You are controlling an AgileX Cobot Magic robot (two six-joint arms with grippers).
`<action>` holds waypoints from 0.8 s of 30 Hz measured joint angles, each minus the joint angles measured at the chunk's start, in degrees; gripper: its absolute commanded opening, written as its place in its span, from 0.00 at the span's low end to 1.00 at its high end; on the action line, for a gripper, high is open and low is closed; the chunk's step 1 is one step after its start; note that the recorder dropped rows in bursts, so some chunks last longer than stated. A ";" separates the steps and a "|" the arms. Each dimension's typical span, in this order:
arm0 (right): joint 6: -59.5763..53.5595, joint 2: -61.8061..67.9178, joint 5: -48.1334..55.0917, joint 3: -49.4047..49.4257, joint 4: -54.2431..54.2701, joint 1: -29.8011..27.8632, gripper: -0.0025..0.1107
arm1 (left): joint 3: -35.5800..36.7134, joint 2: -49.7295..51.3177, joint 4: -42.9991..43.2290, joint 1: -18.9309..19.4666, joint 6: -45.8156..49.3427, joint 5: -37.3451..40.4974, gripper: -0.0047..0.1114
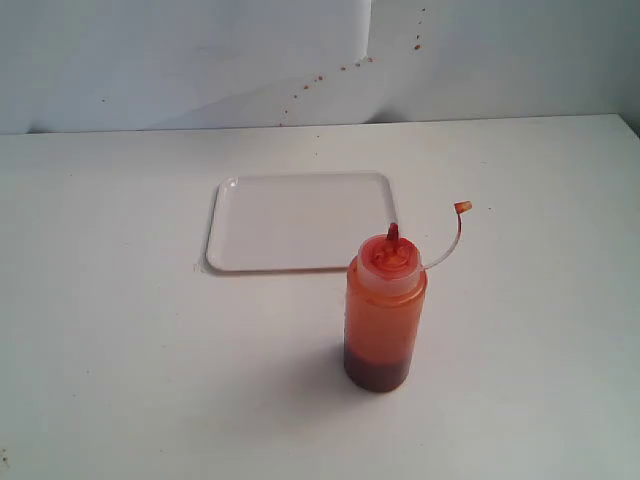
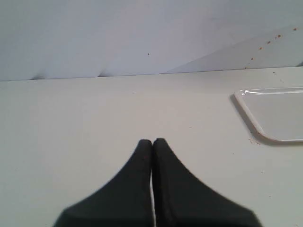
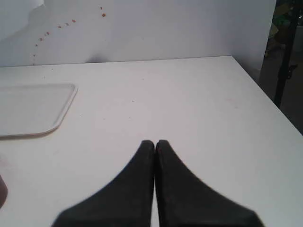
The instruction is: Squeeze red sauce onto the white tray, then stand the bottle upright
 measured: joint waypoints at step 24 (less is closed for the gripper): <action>0.00 0.00 0.00 0.00 0.00 0.00 0.02 | 0.00 0.00 9.71 0.00 2.75 -10.50 0.04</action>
